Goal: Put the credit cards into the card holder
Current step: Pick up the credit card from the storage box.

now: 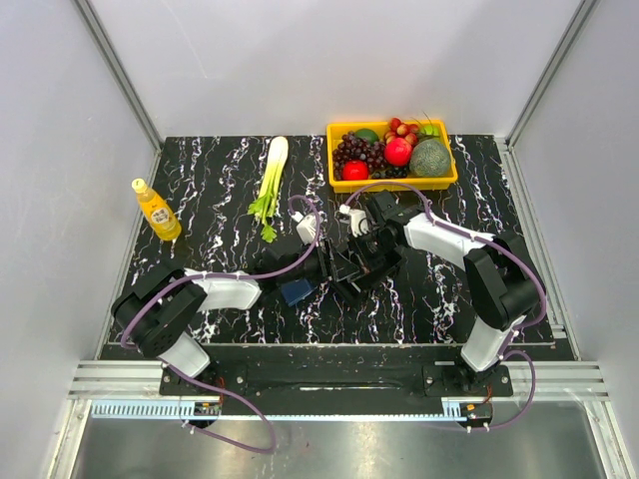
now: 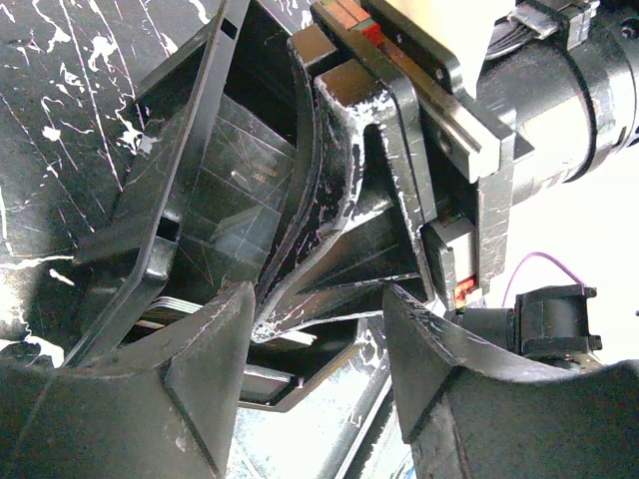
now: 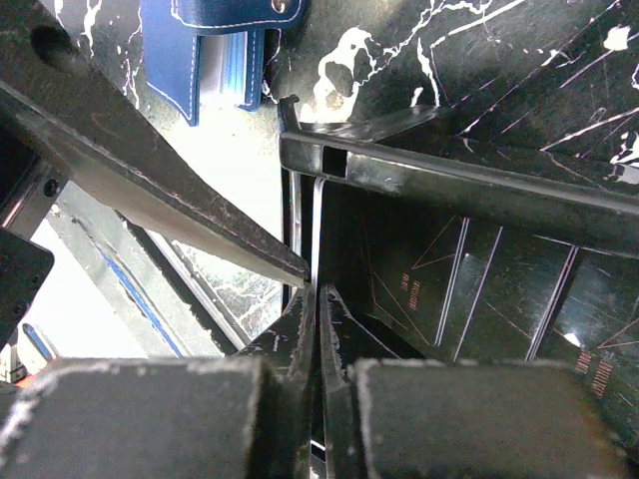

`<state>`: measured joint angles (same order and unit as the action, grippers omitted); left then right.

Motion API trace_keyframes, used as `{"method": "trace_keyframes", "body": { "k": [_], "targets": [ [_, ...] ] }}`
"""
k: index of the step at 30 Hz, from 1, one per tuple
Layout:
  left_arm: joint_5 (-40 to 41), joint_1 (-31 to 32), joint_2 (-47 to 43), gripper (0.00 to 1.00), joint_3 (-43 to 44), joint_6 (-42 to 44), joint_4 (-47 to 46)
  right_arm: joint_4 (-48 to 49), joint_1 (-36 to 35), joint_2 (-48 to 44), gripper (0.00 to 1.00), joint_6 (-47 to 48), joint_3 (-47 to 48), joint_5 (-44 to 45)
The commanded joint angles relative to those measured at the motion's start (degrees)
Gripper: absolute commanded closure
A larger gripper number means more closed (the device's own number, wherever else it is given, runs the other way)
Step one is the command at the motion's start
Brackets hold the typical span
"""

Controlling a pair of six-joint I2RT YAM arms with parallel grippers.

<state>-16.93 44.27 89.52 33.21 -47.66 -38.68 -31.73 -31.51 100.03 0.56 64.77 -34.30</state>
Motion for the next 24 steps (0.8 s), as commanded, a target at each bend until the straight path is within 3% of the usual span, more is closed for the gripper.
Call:
{"method": "trace_keyframes", "body": {
  "k": [1,8,13,19,24],
  "targets": [
    [-0.48,-0.06,0.05,0.42,0.10,-0.07,-2.81,1.05,0.22,-2.38,0.97,0.14,-0.17,-2.34],
    [-0.21,-0.24,-0.48,0.42,0.36,0.20,-2.02,1.66,1.62,-4.57,1.00,-0.21,-0.44,-3.75],
    [-0.12,-0.15,-2.06,0.42,0.98,1.34,-0.35,0.79,1.71,-5.72,1.00,-1.88,-0.70,3.00],
    [0.14,-0.24,-2.07,0.42,1.59,2.31,1.32,0.96,1.71,-6.25,1.00,-2.23,-1.75,3.46],
    [-0.56,-0.24,-1.53,0.42,0.37,0.29,-4.20,1.32,1.71,-6.42,1.00,-2.32,-1.76,2.40]
  ]
}}
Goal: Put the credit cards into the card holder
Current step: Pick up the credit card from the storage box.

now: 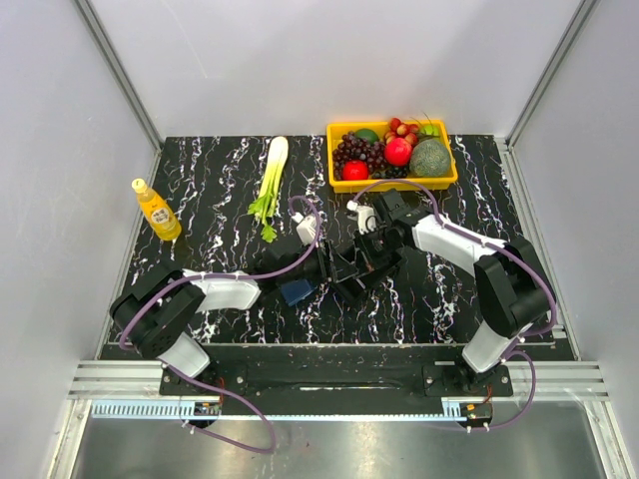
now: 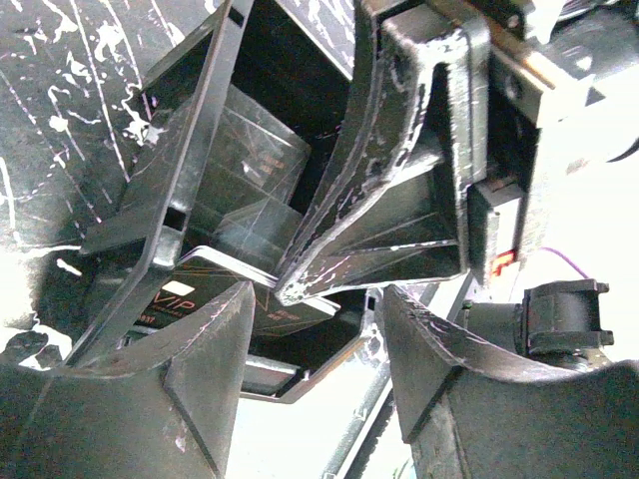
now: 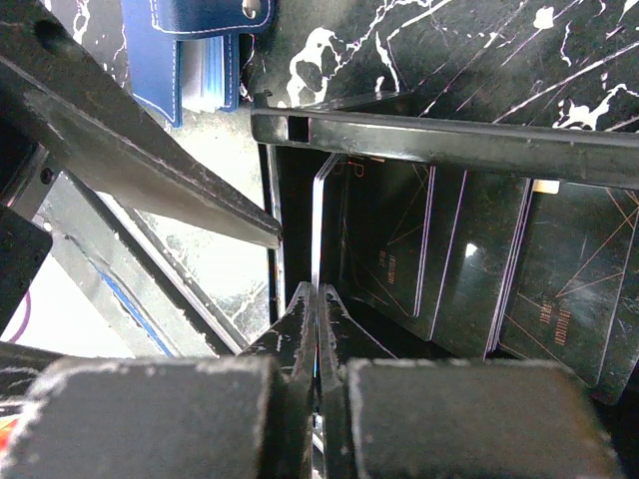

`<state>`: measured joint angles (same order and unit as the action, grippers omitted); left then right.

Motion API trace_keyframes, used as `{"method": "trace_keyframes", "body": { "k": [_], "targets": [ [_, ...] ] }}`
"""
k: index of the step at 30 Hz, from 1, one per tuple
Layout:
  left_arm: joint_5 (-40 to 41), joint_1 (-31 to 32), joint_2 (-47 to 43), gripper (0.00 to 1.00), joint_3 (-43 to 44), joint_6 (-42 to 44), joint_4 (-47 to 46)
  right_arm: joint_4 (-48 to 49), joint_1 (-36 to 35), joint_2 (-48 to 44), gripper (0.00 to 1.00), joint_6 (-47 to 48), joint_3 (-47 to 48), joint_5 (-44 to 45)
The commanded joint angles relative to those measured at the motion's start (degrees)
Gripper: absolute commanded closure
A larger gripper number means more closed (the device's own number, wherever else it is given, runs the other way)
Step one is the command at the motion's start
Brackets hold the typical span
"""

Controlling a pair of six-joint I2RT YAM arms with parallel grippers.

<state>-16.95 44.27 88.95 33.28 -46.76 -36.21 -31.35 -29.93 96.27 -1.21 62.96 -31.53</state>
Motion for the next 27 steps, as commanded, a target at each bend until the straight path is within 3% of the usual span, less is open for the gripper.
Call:
{"method": "trace_keyframes", "body": {
  "k": [1,18,27],
  "targets": [
    [-0.37,-0.15,-1.23,0.42,0.38,-0.87,-7.21,0.86,0.14,-2.49,1.00,-0.54,-0.03,-0.38],
    [-1.60,-0.24,4.48,0.46,0.74,-4.39,-11.43,2.52,0.23,-4.86,1.00,-0.90,-0.91,-3.36],
    [-1.07,-0.24,5.36,0.48,0.83,-3.95,-8.36,2.61,0.14,-5.30,1.00,-0.98,-1.43,-3.01]
  ]
}}
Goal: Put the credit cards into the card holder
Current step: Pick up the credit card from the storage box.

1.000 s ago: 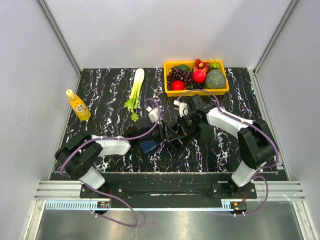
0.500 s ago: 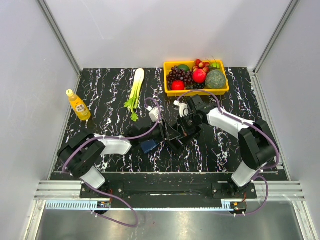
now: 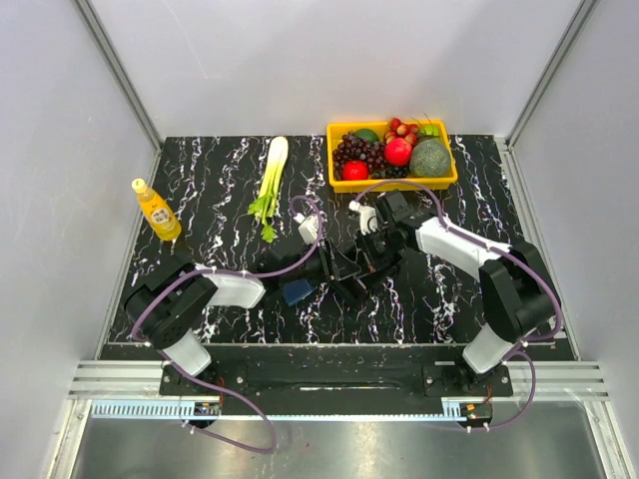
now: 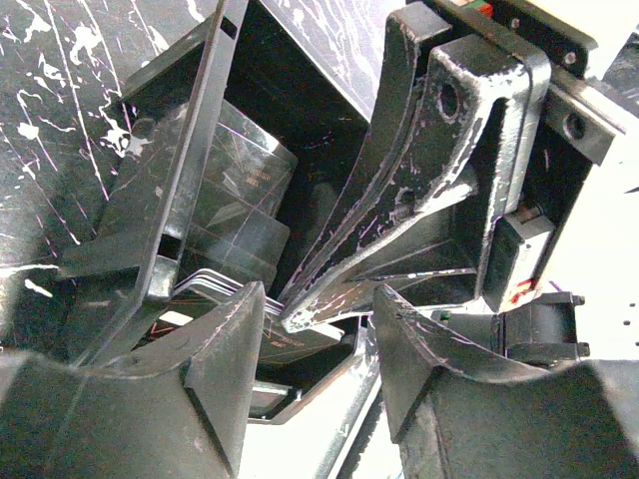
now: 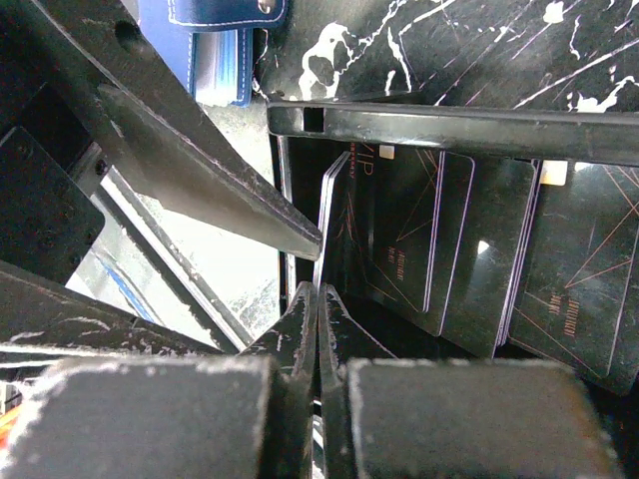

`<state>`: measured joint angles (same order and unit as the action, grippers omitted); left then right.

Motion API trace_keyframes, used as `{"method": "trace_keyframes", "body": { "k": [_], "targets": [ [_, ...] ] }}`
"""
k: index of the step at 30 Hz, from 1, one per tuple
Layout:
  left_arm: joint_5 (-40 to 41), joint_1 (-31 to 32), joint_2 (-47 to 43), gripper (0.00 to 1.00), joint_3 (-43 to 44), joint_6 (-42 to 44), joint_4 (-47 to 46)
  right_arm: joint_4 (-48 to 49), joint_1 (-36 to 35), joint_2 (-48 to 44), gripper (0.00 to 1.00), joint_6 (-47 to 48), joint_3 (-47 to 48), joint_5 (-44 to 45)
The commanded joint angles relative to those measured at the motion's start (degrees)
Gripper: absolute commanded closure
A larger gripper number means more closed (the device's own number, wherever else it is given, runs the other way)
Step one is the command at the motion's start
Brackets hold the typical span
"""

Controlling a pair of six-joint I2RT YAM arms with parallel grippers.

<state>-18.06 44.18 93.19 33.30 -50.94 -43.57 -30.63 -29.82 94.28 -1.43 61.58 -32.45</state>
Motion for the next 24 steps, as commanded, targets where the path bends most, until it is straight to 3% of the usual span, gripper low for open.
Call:
{"method": "trace_keyframes", "body": {
  "k": [1,15,24],
  "targets": [
    [0.13,-0.06,1.12,0.48,0.63,0.49,-0.64,1.89,0.03,-3.57,1.00,-0.68,-0.15,-1.57],
    [0.57,-0.15,2.44,0.52,0.28,0.84,0.51,3.38,0.20,-2.96,1.00,-1.38,-1.82,3.53],
    [1.28,-0.15,0.68,0.52,1.51,3.21,5.25,5.84,0.20,-4.02,1.00,-4.89,-1.64,13.89]
  ]
}}
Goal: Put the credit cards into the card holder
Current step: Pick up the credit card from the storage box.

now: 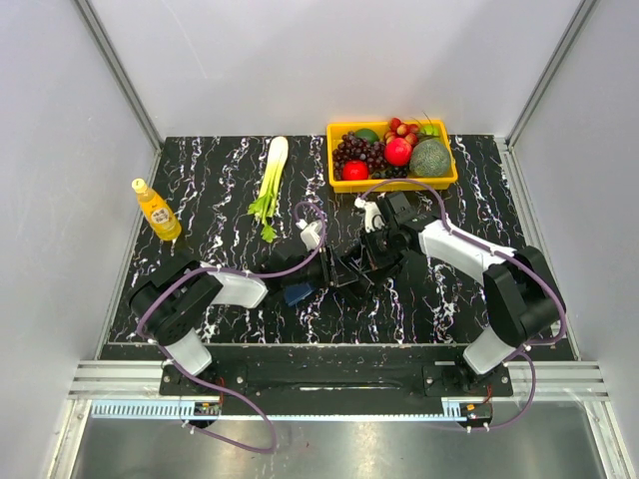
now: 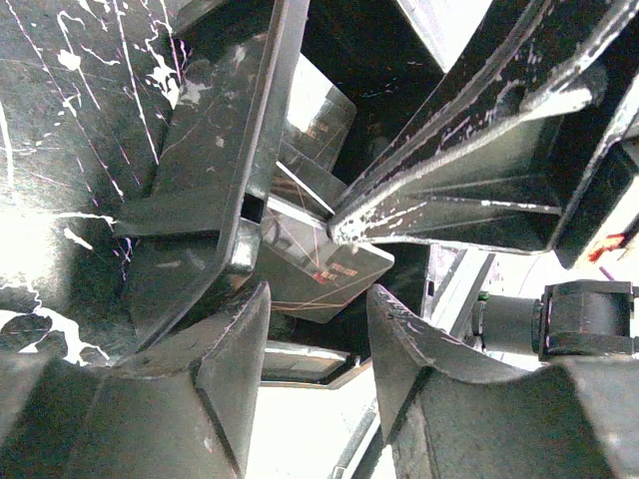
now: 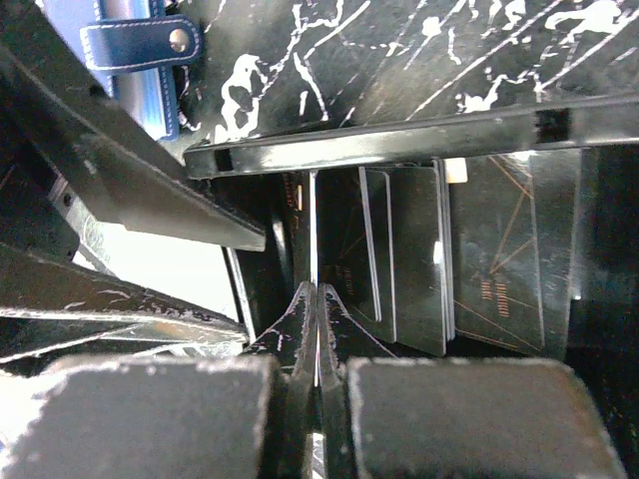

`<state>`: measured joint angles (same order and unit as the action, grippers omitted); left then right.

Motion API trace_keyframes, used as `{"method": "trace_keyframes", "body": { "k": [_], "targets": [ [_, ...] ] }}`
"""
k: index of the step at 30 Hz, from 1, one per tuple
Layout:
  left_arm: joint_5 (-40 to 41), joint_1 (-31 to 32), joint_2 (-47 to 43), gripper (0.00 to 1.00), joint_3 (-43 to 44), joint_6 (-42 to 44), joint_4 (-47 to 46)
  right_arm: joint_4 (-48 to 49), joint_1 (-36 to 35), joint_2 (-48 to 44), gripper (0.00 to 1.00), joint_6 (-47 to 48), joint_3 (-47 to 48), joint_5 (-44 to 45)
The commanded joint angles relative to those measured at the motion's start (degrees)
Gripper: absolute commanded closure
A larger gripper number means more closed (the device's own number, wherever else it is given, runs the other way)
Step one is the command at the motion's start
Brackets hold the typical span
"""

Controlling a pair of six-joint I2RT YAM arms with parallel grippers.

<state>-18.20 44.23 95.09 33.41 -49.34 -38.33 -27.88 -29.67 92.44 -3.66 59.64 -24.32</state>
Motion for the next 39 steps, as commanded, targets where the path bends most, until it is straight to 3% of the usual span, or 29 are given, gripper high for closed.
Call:
{"method": "trace_keyframes", "body": {
  "k": [1,11,28,31,39],
  "targets": [
    [1.93,-0.19,-1.48,0.52,1.22,1.62,0.09,3.27,0.05,-1.75,1.00,-2.93,0.30,6.29],
    [5.10,-0.19,-6.32,0.52,1.04,4.08,5.97,9.06,0.05,-7.53,1.00,-6.71,-3.29,15.61],
    [4.66,-0.19,-9.04,0.50,1.49,4.69,4.67,14.86,0.05,-15.45,1.00,-5.92,-7.78,12.02],
    [4.92,-0.19,-9.66,0.50,1.48,4.61,4.40,11.90,-0.04,-12.65,1.00,-6.63,-5.85,14.91],
    [6.15,-0.19,-11.76,0.50,0.61,5.13,5.72,12.41,-0.21,-12.20,1.00,-6.89,-6.38,11.14]
  ]
}}
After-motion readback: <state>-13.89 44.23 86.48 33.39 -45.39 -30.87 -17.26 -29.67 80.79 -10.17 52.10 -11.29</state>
